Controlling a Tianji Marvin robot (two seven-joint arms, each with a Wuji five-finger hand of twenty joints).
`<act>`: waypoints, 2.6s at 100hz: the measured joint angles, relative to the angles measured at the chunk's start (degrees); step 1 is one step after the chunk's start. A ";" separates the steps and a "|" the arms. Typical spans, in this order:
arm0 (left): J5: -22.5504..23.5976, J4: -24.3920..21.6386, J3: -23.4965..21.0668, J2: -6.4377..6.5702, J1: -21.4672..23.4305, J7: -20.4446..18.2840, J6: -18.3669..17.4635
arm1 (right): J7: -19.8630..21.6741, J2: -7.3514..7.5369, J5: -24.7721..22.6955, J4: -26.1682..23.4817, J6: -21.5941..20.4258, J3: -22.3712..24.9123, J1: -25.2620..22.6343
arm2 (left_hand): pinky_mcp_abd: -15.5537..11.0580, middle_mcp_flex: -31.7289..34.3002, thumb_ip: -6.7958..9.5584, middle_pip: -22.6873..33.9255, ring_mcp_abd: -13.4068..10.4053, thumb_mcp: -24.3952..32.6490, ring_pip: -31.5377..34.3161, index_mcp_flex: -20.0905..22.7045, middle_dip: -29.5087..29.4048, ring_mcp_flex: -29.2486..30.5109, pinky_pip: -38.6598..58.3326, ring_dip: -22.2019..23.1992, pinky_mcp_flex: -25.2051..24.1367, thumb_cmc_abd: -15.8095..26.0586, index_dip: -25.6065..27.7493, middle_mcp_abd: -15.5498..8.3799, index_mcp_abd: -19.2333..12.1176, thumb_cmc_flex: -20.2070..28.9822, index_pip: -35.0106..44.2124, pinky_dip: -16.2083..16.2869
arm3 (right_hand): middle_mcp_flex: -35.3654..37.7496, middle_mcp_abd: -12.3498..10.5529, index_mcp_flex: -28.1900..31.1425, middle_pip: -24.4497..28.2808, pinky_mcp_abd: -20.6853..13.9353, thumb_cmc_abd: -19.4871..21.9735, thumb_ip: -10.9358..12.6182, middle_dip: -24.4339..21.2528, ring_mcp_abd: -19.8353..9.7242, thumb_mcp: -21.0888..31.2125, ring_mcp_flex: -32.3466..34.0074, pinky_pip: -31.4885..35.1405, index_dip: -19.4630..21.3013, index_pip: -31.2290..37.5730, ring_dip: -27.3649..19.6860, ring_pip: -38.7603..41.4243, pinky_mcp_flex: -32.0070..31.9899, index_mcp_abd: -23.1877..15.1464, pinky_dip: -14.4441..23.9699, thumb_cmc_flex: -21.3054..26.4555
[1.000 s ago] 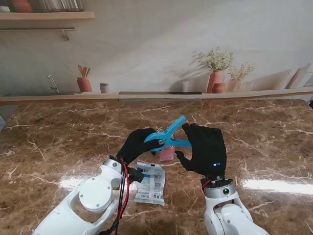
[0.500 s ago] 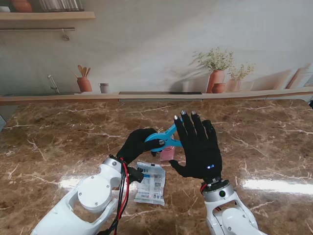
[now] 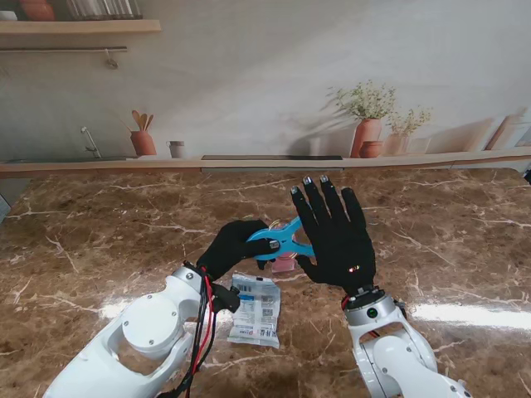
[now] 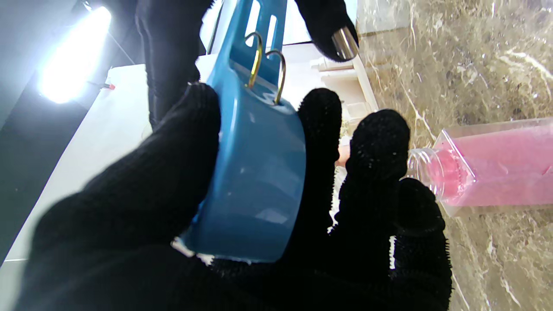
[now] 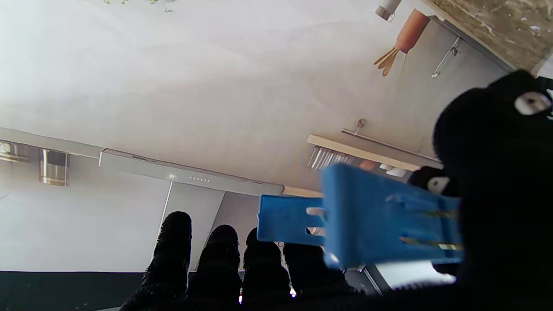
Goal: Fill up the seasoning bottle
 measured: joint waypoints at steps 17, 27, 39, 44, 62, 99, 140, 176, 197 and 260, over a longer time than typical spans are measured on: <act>-1.21 -0.14 -0.20 0.53 0.00 -1.37 0.10 | -0.04 0.41 -1.68 1.43 0.04 0.13 1.29 | -0.01 0.75 0.00 0.76 0.12 0.79 0.04 0.00 0.00 0.00 0.00 0.00 0.00 0.00 0.57 0.44 1.80 0.00 1.36 0.00 | 0.18 -0.01 -0.12 2.83 -0.02 -1.35 1.19 7.93 -0.02 -1.24 -0.01 3.43 24.04 3.51 4.31 0.89 0.22 -1.17 -1.51 6.36; -1.47 -0.16 -0.29 0.67 0.00 -1.83 0.12 | -0.64 0.59 -1.93 2.21 0.11 0.06 1.95 | -0.01 1.02 0.00 0.76 0.13 1.30 0.08 -0.02 -0.01 0.01 0.01 0.00 0.00 0.00 0.67 0.62 2.66 0.00 1.38 0.00 | 2.90 -0.19 0.70 7.60 -0.10 -2.49 1.20 10.02 -0.12 1.53 0.05 5.39 28.15 8.10 5.58 3.88 1.12 -2.61 -1.52 9.39; -2.24 -0.16 -0.38 0.73 0.05 -2.32 0.36 | -1.18 0.67 -2.10 2.61 0.11 0.03 2.31 | -0.01 1.25 0.11 1.32 0.20 1.40 0.68 -0.02 -0.01 0.02 0.01 0.00 0.00 0.04 1.34 0.99 3.56 0.03 1.39 0.00 | 7.98 -1.20 5.71 13.83 -0.01 -10.60 -1.00 12.23 -0.17 20.63 0.20 8.38 28.24 12.15 6.01 9.19 2.62 -3.78 -2.21 8.16; -2.47 -0.18 -0.39 0.74 0.10 -2.43 0.46 | -1.34 0.68 -2.14 2.63 0.08 0.04 2.36 | -0.01 1.25 0.11 1.35 0.21 1.40 0.69 -0.02 -0.01 0.02 0.01 0.00 0.00 0.04 1.41 0.99 3.71 0.03 1.42 0.00 | 9.95 -1.57 7.02 15.17 0.15 -11.39 -1.00 13.00 -0.30 22.20 1.53 9.65 28.26 13.74 6.50 11.69 3.58 -4.26 -2.21 7.56; -2.91 -0.22 -0.60 0.87 0.20 -2.89 0.49 | -6.69 0.71 1.24 7.46 0.43 -2.32 5.57 | -0.01 1.28 0.68 2.15 0.77 3.26 0.69 -0.25 -0.01 0.02 0.01 0.00 0.00 0.05 2.09 3.59 8.35 0.90 1.44 0.00 | 16.76 -2.99 9.45 19.16 0.70 -11.70 -1.10 15.87 -0.59 23.07 9.37 13.23 30.37 16.34 8.74 17.74 7.04 -5.96 -2.21 6.02; -2.20 -0.05 -0.49 1.11 0.18 -3.31 0.11 | -7.88 0.44 1.55 8.39 1.61 -3.07 6.34 | -0.01 1.57 1.01 2.30 0.84 3.26 0.70 -0.28 -0.01 0.02 0.01 0.00 -0.45 0.08 2.91 3.79 8.93 1.05 1.44 0.00 | 23.72 -3.50 13.76 27.37 1.55 -12.70 -2.64 25.03 -0.17 23.07 21.33 20.64 37.01 22.18 11.91 20.20 15.76 -8.00 -2.22 4.57; -0.32 0.07 -0.15 1.38 0.26 -3.64 -1.37 | -9.72 -0.15 3.95 9.41 2.96 -4.11 7.39 | -0.36 1.60 1.25 3.00 0.85 3.19 0.70 -0.29 -0.01 0.02 0.01 0.00 -0.81 0.71 3.10 4.18 10.20 0.96 1.44 0.00 | 37.26 -6.24 20.41 40.98 2.19 -17.39 -3.78 38.50 -2.01 23.03 40.67 38.25 49.26 34.11 24.92 37.36 30.98 -16.51 -1.66 4.46; 0.97 0.61 0.77 1.48 -0.32 -2.75 -2.36 | -14.22 -0.88 6.92 11.74 3.05 -5.29 9.25 | -0.66 1.16 0.95 2.39 0.85 1.24 -0.66 -0.84 -0.01 -1.47 -1.33 0.00 -2.38 1.95 1.92 4.30 10.42 0.93 1.47 0.00 | 55.23 -12.89 30.29 48.65 2.00 -23.14 -12.34 51.65 -3.90 22.51 51.99 52.02 50.52 34.30 35.56 54.12 40.36 -20.70 3.28 4.56; 2.08 0.72 1.08 1.22 -0.22 -1.42 -2.78 | -14.58 -0.96 6.28 12.13 3.37 -5.15 9.29 | -0.68 0.97 0.98 2.36 0.85 0.05 -0.66 -0.94 0.82 -1.47 -1.38 0.00 -2.73 1.96 1.59 4.30 10.42 1.67 1.47 0.00 | 48.02 -8.70 29.77 41.86 2.01 -22.55 -12.34 41.83 -3.00 21.18 37.60 41.85 51.87 33.09 30.82 39.46 28.42 -20.71 2.67 4.56; 2.81 1.15 1.30 0.68 -0.15 0.66 -3.05 | -13.74 0.75 2.88 11.69 -2.20 -4.42 9.24 | -0.69 0.92 1.02 2.53 0.85 -0.52 -0.66 -0.96 1.07 -1.47 -1.39 0.08 -2.73 2.55 2.88 4.27 10.16 2.32 1.47 0.00 | 35.74 -6.26 27.22 18.86 1.76 -19.33 -6.67 17.66 -3.74 24.34 29.71 24.54 30.96 27.44 11.64 19.05 17.15 -15.07 -2.24 5.63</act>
